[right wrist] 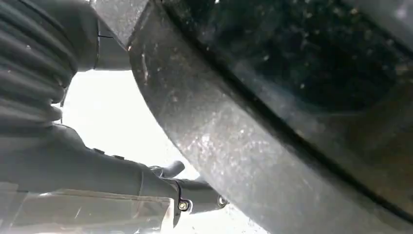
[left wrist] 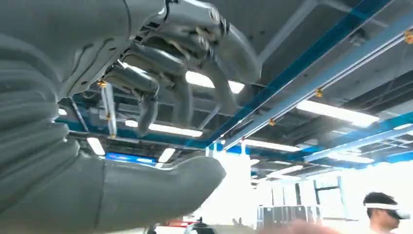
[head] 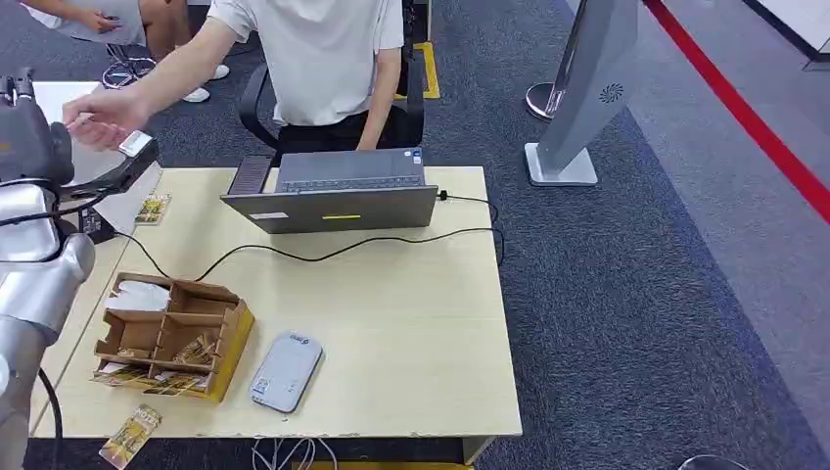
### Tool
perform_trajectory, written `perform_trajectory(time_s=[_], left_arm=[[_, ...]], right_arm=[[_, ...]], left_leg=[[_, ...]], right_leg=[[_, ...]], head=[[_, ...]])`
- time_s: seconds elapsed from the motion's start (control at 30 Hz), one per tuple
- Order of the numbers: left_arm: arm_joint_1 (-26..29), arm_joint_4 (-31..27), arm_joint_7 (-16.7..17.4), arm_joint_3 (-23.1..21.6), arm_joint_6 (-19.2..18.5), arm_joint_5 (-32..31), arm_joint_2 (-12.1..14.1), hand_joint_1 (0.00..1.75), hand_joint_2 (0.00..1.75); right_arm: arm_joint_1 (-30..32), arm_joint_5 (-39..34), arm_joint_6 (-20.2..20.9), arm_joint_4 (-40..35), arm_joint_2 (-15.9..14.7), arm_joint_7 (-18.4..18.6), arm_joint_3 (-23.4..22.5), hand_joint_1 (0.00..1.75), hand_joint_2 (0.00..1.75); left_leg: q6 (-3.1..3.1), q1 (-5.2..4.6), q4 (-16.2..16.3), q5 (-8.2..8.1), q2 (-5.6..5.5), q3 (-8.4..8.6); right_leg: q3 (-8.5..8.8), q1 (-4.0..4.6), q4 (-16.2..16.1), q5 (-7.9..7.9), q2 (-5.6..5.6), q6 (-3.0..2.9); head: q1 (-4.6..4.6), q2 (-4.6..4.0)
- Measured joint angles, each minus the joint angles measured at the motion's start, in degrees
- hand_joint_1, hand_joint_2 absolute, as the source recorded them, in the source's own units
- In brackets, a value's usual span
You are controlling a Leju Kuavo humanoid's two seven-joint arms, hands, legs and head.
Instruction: Pass the card to the sensor for recognition and then transmit it.
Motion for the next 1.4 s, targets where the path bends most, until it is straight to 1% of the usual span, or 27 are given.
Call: perform_trajectory(time_s=[0.07, 0.1, 0.27, 0.43, 1.0, 1.03, 1.07, 1.1, 1.2, 1.3, 1.33, 1.4], left_arm=[[1.9, -2.6, -2.67, 0.98, 0.7, 1.07, -0.02, 0.0, 1.75], [2.56, -3.64, -3.23, 1.5, 0.91, 1.14, -0.2, 0.0, 1.75], [4.3, -6.27, -3.53, 3.01, 1.05, 1.31, -0.48, 0.0, 1.75], [4.93, -7.43, -3.67, 3.85, 1.05, 1.31, -0.52, 0.0, 1.75], [5.18, -8.11, -3.79, 4.09, 1.07, 1.37, -0.52, 0.0, 1.75], [6.65, -10.93, -6.91, 4.96, 1.07, 2.1, -0.61, 0.0, 1.75], [11.97, -19.84, -14.32, 7.87, 1.09, 5.82, -2.21, 0.0, 1.75], [18.45, -29.88, -15.27, 8.11, 0.46, 7.45, -2.97, 0.0, 1.75], [29.21, -46.0, -14.42, 8.09, -0.26, 8.22, -2.93, 0.0, 1.75], [39.55, -59.29, -14.44, 7.84, -0.22, 7.3, -1.72, 0.0, 1.75], [42.35, -62.52, -14.46, 7.6, -0.57, 6.97, -1.33, 0.0, 1.75], [47.79, -68.11, -14.42, 6.58, -2.62, 6.62, -0.57, 0.0, 1.75]], right_arm=[[0.06, 0.42, -0.28, 0.0, 0.0, -0.07, 0.0, 0.0, 1.75], [0.06, 0.46, -0.46, 0.0, 0.0, -0.09, 0.0, 0.0, 1.75], [0.05, 0.46, -0.52, 0.0, 0.0, -0.09, 0.0, 0.0, 1.75], [0.05, 0.46, -0.52, 0.0, 0.0, -0.09, 0.0, 0.0, 1.75], [0.05, 0.46, -0.52, 0.0, 0.0, -0.09, 0.0, 0.0, 1.75], [0.04, 0.63, -0.59, 0.0, 0.0, 0.44, 0.02, 0.0, 1.75], [-0.1, 0.28, -0.74, 0.0, 0.02, 2.3, 0.04, 0.0, 1.75], [-0.08, -0.02, -1.16, 0.0, 0.07, 2.67, 0.04, 0.0, 1.75], [0.06, -0.59, -1.81, 0.0, 0.09, 2.67, 0.02, 0.0, 1.75], [0.28, -0.59, -2.6, 0.0, 0.24, 2.6, -0.02, 0.0, 1.75], [0.37, -0.75, -3.08, 0.0, 0.28, 2.56, -0.04, 0.0, 1.75], [0.47, -1.31, -4.89, 0.0, 0.81, 2.77, -0.18, 0.0, 1.75]], left_leg=[[0.0, 0.01, 0.0, 0.0, 0.01, 0.0], [0.0, 0.01, 0.0, 0.0, 0.0, -0.01], [0.01, 0.01, 0.0, 0.02, 0.0, 0.0], [0.02, 0.0, 0.0, 0.02, -0.01, 0.0], [0.01, 0.01, 0.0, 0.02, -0.01, 0.0], [0.01, 0.0, 0.0, 0.02, 0.0, 0.0], [0.02, -0.06, 0.0, 0.0, 0.01, 0.01], [0.07, -0.09, 0.0, -0.06, 0.06, 0.01], [0.07, -0.09, 0.0, -0.23, 0.24, 0.03], [0.08, -0.08, 0.0, -0.33, 0.27, 0.02], [0.11, -0.08, 0.0, -0.35, 0.25, 0.02], [0.11, -0.08, -0.01, -0.4, 0.19, 0.03]], right_leg=[[-0.01, 0.0, 0.0, 0.0, -0.01, 0.0], [-0.01, 0.0, 0.0, 0.0, -0.02, 0.0], [0.0, 0.0, 0.01, 0.01, -0.02, 0.0], [0.01, 0.0, 0.01, 0.01, -0.03, 0.0], [0.01, 0.01, 0.01, 0.01, -0.03, 0.0], [0.0, 0.0, 0.0, 0.01, -0.02, 0.0], [0.01, -0.07, -0.01, 0.0, -0.01, 0.01], [0.01, -0.09, -0.02, -0.01, 0.05, 0.02], [-0.03, -0.09, -0.07, -0.06, 0.26, 0.06], [-0.05, -0.09, -0.09, -0.21, 0.27, 0.11], [-0.06, -0.09, -0.1, -0.24, 0.25, 0.1], [0.01, -0.09, -0.1, -0.34, 0.19, 0.14]], head=[[-0.04, 0.0], [-0.02, 0.0], [-0.02, 0.0], [-0.04, 0.0], [-0.04, 0.0], [-0.04, 0.0], [-0.04, 0.0], [-0.04, 0.0], [-0.04, 0.0], [-0.04, 0.0], [-0.07, 0.0], [0.0, 0.0]])
